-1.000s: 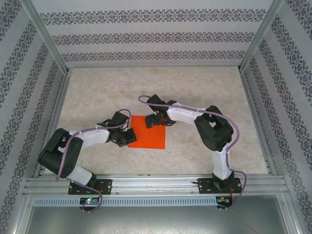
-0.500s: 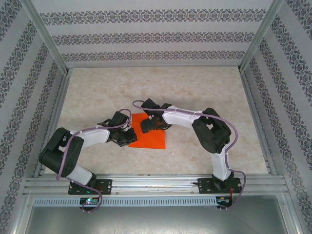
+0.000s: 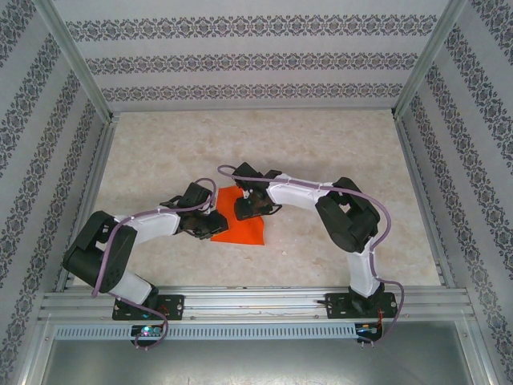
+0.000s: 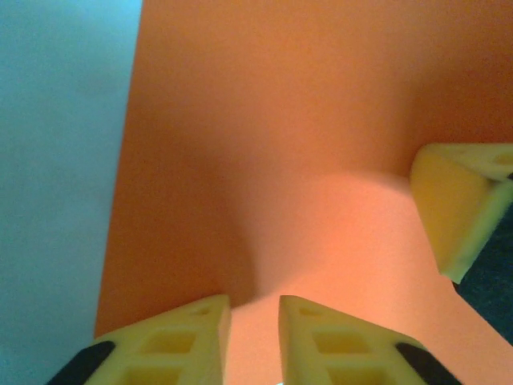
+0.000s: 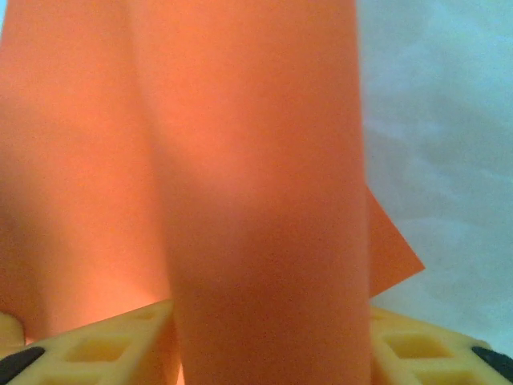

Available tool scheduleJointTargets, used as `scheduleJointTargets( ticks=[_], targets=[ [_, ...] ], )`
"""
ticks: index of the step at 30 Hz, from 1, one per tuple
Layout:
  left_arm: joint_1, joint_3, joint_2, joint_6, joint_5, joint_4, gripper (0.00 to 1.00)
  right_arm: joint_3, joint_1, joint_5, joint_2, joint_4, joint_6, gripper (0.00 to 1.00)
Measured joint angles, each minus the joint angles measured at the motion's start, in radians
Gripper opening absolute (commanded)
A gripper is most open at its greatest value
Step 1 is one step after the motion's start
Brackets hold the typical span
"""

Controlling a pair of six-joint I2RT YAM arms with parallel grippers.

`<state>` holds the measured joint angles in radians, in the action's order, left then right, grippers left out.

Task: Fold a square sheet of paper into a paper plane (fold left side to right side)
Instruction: Pick up the square sheet of paper from the center of the table, then place a square sheet of paper at the center of the table.

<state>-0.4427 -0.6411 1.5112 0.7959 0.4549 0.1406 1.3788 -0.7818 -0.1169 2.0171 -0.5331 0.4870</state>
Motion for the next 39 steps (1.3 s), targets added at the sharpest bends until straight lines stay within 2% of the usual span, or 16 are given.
scheduleJointTargets(
  ticks=[4, 10, 17, 22, 26, 32, 39],
  targets=[
    [0.006, 0.019, -0.053, 0.001, -0.015, -0.002, 0.44, -0.023, 0.02, -0.073, -0.009, 0.031, 0.007, 0.33],
    [0.096, 0.059, -0.246, -0.023, -0.012, -0.006, 0.7, -0.134, 0.077, -0.206, -0.101, 0.116, 0.011, 0.25],
    [0.197, 0.09, -0.471, -0.119, 0.118, -0.073, 0.93, -0.244, 0.163, -0.397, -0.302, 0.218, -0.053, 0.22],
    [0.202, 0.09, -0.573, -0.168, 0.245, -0.187, 0.99, -0.315, 0.24, -0.568, -0.457, 0.253, -0.13, 0.18],
    [0.202, 0.082, -0.586, -0.193, 0.324, -0.261, 1.0, -0.36, 0.303, -0.705, -0.593, 0.259, -0.177, 0.18],
    [0.202, 0.004, -0.542, -0.236, 0.454, -0.308, 1.0, -0.373, 0.362, -0.857, -0.743, 0.257, -0.201, 0.17],
    [0.198, -0.067, -0.444, -0.235, 0.595, -0.395, 0.99, -0.373, 0.36, -0.941, -0.784, 0.252, -0.205, 0.17]
  ],
)
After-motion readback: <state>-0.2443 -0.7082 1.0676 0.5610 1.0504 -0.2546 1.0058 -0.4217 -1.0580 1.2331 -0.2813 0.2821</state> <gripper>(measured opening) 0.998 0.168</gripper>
